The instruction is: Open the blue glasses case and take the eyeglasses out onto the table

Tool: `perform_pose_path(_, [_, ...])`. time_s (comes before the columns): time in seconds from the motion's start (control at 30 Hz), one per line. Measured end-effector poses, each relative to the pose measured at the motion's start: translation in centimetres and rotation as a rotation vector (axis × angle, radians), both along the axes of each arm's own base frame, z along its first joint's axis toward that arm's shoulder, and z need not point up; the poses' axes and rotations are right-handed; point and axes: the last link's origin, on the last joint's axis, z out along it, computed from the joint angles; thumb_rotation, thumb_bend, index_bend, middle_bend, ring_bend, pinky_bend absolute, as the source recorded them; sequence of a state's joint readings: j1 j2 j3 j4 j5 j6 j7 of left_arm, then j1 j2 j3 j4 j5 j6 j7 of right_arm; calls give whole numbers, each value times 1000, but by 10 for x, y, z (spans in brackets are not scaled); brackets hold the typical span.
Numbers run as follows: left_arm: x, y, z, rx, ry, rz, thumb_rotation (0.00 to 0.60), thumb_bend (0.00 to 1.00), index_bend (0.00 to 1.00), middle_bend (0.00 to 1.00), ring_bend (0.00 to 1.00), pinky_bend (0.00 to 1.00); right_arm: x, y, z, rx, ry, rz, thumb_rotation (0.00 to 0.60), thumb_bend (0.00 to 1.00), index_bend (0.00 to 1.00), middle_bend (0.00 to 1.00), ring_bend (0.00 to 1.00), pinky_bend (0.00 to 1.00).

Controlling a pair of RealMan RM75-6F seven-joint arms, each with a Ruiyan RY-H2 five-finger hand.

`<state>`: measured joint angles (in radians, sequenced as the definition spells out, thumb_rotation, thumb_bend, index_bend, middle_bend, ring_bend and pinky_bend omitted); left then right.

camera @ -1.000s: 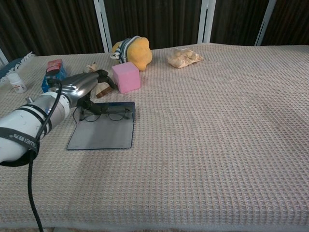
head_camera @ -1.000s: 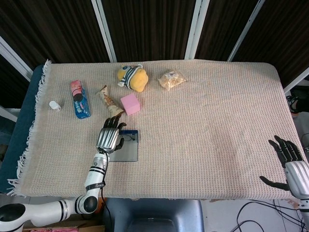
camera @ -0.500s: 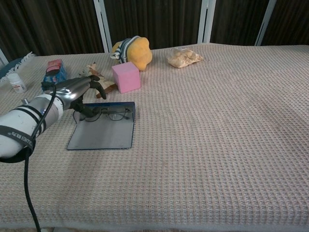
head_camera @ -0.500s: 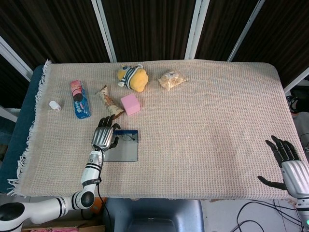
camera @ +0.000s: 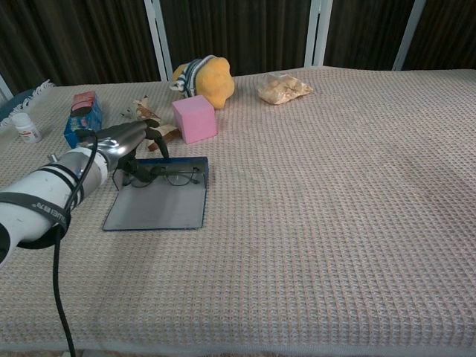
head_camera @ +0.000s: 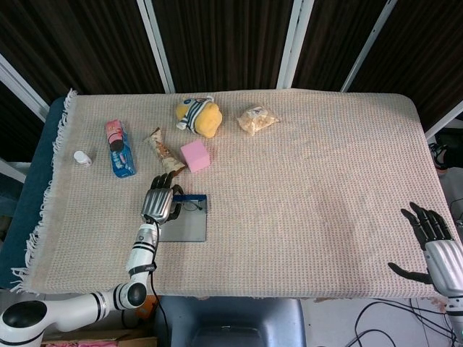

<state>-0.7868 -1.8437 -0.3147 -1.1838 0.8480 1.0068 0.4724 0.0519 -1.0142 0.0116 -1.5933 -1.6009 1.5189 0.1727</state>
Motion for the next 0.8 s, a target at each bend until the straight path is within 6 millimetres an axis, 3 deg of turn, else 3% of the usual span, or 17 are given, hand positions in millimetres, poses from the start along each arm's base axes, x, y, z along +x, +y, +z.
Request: perform_pose_path(0.8, [-2, 6, 0, 8, -13, 19, 600, 427, 459, 17, 0, 78, 0, -1, -1, -1, 5, -3, 600, 203, 0, 0, 0, 0])
